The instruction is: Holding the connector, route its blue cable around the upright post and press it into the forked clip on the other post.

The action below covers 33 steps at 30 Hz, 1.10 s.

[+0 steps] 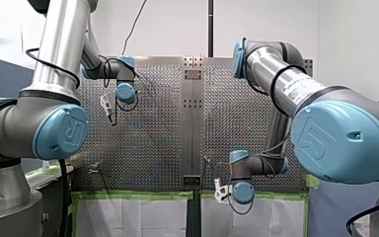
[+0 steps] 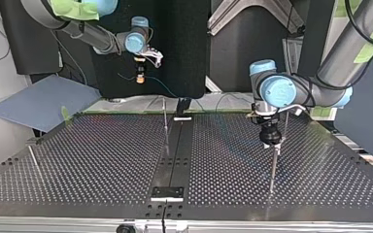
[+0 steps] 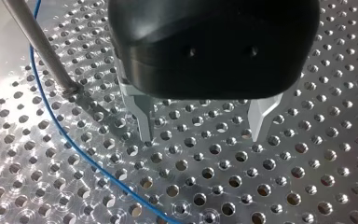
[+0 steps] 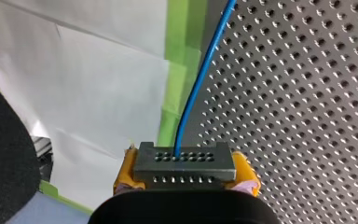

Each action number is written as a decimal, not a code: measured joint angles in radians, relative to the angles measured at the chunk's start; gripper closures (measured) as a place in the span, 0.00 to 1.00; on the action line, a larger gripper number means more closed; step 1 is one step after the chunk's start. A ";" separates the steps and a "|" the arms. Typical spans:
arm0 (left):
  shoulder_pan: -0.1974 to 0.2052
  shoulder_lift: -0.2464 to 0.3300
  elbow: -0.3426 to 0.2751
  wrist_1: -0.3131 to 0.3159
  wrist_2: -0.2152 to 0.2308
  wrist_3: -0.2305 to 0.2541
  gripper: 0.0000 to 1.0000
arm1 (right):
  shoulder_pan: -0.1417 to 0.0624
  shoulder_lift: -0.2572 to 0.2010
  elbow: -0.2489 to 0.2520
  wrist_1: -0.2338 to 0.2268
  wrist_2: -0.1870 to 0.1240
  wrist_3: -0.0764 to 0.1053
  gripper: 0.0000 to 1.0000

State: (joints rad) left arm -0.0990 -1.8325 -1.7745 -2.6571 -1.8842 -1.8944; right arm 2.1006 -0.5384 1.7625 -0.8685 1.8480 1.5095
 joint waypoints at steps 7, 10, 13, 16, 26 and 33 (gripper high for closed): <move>0.000 0.000 0.000 -0.013 -0.016 0.001 0.00 | -0.004 -0.059 0.048 -0.020 0.004 -0.001 1.00; -0.001 0.000 0.000 -0.018 -0.023 0.001 0.00 | -0.006 -0.088 0.068 -0.030 0.001 -0.001 1.00; -0.001 0.000 0.000 -0.024 -0.035 0.002 0.00 | -0.007 -0.115 0.083 -0.032 -0.001 -0.003 1.00; -0.001 0.000 0.000 -0.031 -0.046 0.002 0.00 | -0.008 -0.144 0.097 -0.034 -0.002 -0.005 1.00; -0.009 0.000 0.000 -0.050 -0.082 0.015 0.00 | -0.016 -0.200 0.123 -0.036 -0.005 -0.009 1.00; -0.016 0.000 0.000 -0.061 -0.091 0.015 0.00 | -0.027 -0.201 0.128 -0.041 -0.018 -0.008 1.00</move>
State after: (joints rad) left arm -0.1155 -1.8321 -1.7744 -2.7182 -1.9751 -1.8791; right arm 2.0738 -0.7395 1.8903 -0.9095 1.8303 1.5018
